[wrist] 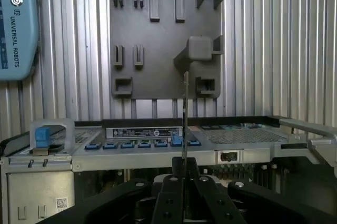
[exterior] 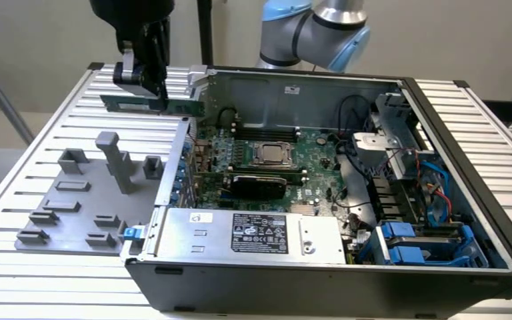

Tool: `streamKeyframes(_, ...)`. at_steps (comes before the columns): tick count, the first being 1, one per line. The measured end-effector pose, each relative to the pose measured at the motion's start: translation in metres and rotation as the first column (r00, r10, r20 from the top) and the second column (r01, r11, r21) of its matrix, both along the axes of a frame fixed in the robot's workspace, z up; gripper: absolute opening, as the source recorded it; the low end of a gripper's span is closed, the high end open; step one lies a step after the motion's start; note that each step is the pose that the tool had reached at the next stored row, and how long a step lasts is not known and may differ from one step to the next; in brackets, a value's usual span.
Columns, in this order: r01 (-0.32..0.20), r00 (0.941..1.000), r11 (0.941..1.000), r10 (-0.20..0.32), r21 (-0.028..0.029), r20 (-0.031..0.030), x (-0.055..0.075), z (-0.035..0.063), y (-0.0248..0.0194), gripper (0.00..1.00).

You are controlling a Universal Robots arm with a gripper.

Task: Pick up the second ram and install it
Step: 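Pick up the second ram and move it above second insertion slot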

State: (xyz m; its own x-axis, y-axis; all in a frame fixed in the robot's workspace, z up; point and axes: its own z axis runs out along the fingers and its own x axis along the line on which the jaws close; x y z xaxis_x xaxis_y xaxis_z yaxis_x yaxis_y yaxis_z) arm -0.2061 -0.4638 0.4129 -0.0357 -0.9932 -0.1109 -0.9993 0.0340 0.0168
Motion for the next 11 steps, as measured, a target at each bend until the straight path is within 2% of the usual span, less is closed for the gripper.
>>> streamKeyframes(11,0.000,1.0000,1.0000,0.000,0.0001,0.0001,0.043,0.0000,0.0146,0.14)
